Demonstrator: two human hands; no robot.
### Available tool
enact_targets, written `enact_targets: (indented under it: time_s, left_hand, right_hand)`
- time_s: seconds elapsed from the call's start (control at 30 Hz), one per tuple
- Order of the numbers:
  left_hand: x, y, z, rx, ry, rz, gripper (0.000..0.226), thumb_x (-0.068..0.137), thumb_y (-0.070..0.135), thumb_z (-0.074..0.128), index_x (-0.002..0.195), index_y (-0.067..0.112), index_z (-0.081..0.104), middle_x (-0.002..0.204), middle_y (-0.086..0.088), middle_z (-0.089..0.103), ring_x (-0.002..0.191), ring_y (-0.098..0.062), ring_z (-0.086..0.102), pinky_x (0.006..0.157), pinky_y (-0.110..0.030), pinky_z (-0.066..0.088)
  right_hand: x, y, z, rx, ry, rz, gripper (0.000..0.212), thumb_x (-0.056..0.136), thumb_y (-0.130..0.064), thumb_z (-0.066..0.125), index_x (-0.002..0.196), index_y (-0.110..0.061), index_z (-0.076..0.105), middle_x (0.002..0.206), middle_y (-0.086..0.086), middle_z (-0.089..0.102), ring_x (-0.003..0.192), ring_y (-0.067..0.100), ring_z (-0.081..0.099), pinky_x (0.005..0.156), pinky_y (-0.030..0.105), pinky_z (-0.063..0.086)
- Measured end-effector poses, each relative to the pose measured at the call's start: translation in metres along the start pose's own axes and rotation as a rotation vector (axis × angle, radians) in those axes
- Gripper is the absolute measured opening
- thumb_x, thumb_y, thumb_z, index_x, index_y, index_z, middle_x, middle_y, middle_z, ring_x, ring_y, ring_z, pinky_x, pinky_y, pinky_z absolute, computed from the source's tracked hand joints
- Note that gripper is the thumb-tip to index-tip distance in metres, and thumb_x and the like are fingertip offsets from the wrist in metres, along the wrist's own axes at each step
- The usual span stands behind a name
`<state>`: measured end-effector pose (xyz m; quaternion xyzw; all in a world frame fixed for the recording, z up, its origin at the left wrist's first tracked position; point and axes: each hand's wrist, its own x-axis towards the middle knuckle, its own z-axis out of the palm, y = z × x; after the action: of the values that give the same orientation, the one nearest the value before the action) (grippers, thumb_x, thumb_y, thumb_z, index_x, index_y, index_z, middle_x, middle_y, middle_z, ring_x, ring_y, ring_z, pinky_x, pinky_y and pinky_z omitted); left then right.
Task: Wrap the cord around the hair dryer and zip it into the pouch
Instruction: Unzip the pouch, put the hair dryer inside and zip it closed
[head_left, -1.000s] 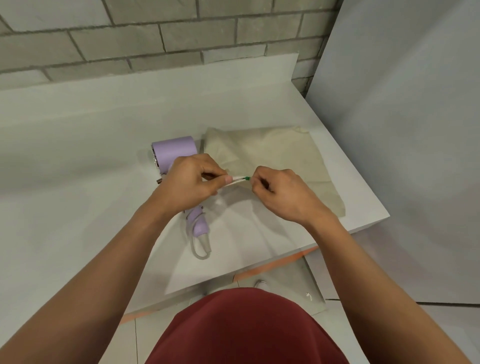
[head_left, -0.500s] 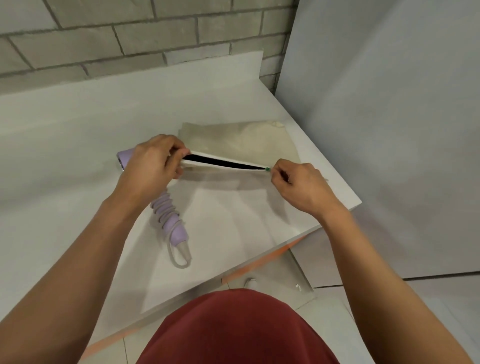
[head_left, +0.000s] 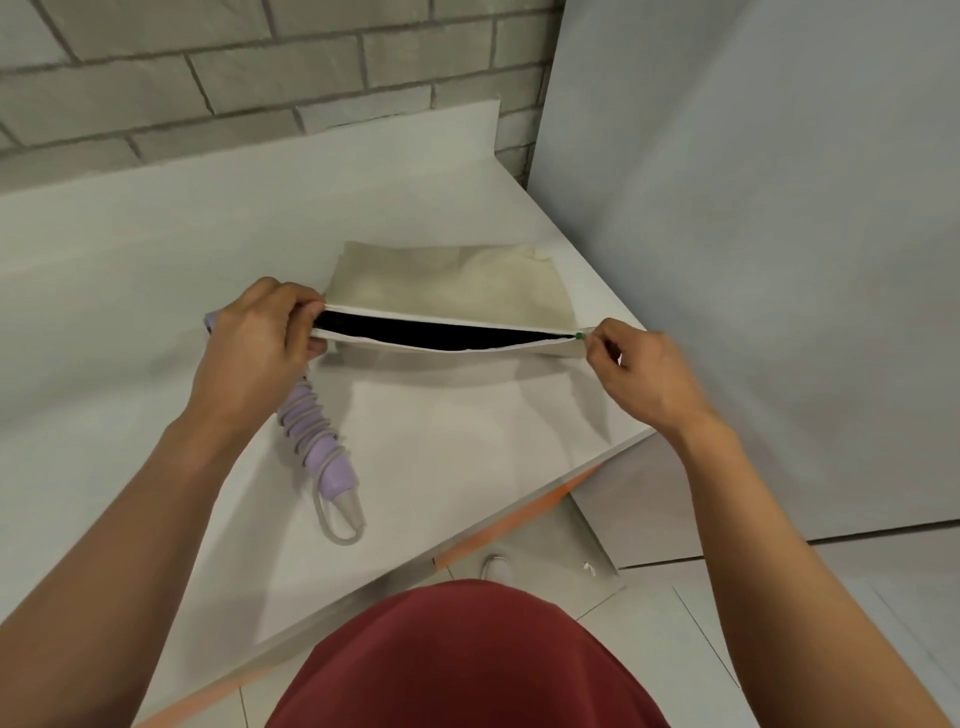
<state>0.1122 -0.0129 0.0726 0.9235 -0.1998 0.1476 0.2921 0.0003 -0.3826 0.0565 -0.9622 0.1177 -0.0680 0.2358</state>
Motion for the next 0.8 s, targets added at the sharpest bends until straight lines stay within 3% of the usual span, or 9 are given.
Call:
enact_targets:
  time_s: [0.17,0.37,0.4,0.47,0.53,0.57,0.63,0.7,0.8]
  left_hand:
    - [0.001,0.000,0.003,-0.023,-0.017,-0.019,0.015,0.103,0.011,0.056,0.104,0.008,0.071,0.097,-0.007,0.065,0.075,-0.028,0.069,0.086,-0.046,0.054]
    - [0.002,-0.005,0.000,0.008,-0.006,-0.039,0.015,0.104,0.014,0.056,0.103,0.013,0.071,0.094,-0.001,0.064,0.073,-0.020,0.068,0.089,-0.051,0.052]
    - [0.001,-0.003,0.001,0.000,-0.002,-0.033,0.015,0.104,0.014,0.056,0.103,0.013,0.071,0.095,-0.001,0.064,0.071,-0.008,0.067,0.090,-0.044,0.053]
    - [-0.002,0.003,0.003,-0.032,-0.002,-0.045,0.015,0.104,0.012,0.056,0.103,0.010,0.071,0.097,-0.005,0.063,0.073,0.009,0.062,0.087,-0.010,0.046]
    - [-0.005,0.012,0.005,-0.062,0.000,-0.083,0.015,0.104,0.013,0.056,0.103,0.008,0.070,0.101,-0.008,0.064,0.079,0.005,0.059,0.081,0.001,0.033]
    - [-0.006,0.014,0.007,-0.087,-0.009,-0.115,0.015,0.104,0.016,0.056,0.103,0.010,0.069,0.104,-0.007,0.065,0.082,-0.002,0.057,0.082,-0.002,0.034]
    - [-0.008,0.014,0.013,-0.168,-0.043,-0.197,0.013,0.104,0.023,0.055,0.102,0.017,0.067,0.104,0.000,0.063,0.088,-0.020,0.062,0.087,-0.025,0.047]
    - [-0.009,0.013,0.015,-0.252,-0.060,-0.275,0.012,0.102,0.032,0.057,0.100,0.025,0.067,0.104,0.007,0.059,0.089,-0.027,0.067,0.086,-0.046,0.056]
    - [-0.009,0.015,0.014,-0.310,-0.057,-0.341,0.010,0.100,0.036,0.060,0.098,0.031,0.069,0.106,0.014,0.055,0.098,-0.018,0.065,0.093,-0.048,0.056]
  right_hand:
    - [-0.003,0.016,-0.006,0.010,0.039,0.048,0.024,0.103,-0.030,0.051,0.085,-0.016,0.057,0.070,0.008,0.061,0.068,0.036,0.054,0.065,0.045,0.053]
    - [-0.008,0.040,-0.018,0.042,0.057,0.134,0.021,0.103,-0.033,0.053,0.089,-0.019,0.061,0.073,-0.001,0.062,0.066,0.028,0.056,0.068,0.040,0.050]
    - [-0.009,0.042,-0.018,0.044,0.044,0.137,0.021,0.104,-0.033,0.053,0.089,-0.020,0.062,0.073,-0.001,0.062,0.066,0.026,0.056,0.069,0.040,0.050]
    - [-0.010,0.045,-0.016,0.040,-0.005,0.180,0.024,0.104,-0.034,0.053,0.090,-0.018,0.064,0.076,0.003,0.065,0.071,0.029,0.059,0.071,0.042,0.052]
    - [-0.010,0.047,-0.014,0.009,-0.106,0.256,0.029,0.104,-0.039,0.051,0.099,-0.016,0.068,0.086,0.004,0.068,0.083,0.032,0.063,0.076,0.042,0.053]
    - [-0.010,0.045,-0.012,-0.046,-0.137,0.271,0.032,0.105,-0.042,0.050,0.110,-0.016,0.068,0.098,0.004,0.069,0.093,0.032,0.063,0.081,0.043,0.054]
    - [-0.012,0.037,-0.006,-0.166,-0.053,0.193,0.040,0.103,-0.041,0.056,0.134,-0.016,0.062,0.123,0.006,0.064,0.113,0.034,0.057,0.092,0.046,0.052]
    - [-0.016,0.012,0.006,-0.134,0.113,-0.008,0.041,0.100,-0.033,0.064,0.136,-0.014,0.063,0.128,0.010,0.061,0.116,0.038,0.055,0.095,0.048,0.050]
    - [-0.022,-0.038,0.031,-0.015,0.155,-0.293,0.036,0.097,-0.037,0.066,0.128,-0.019,0.067,0.121,0.004,0.062,0.110,0.031,0.057,0.089,0.042,0.050]
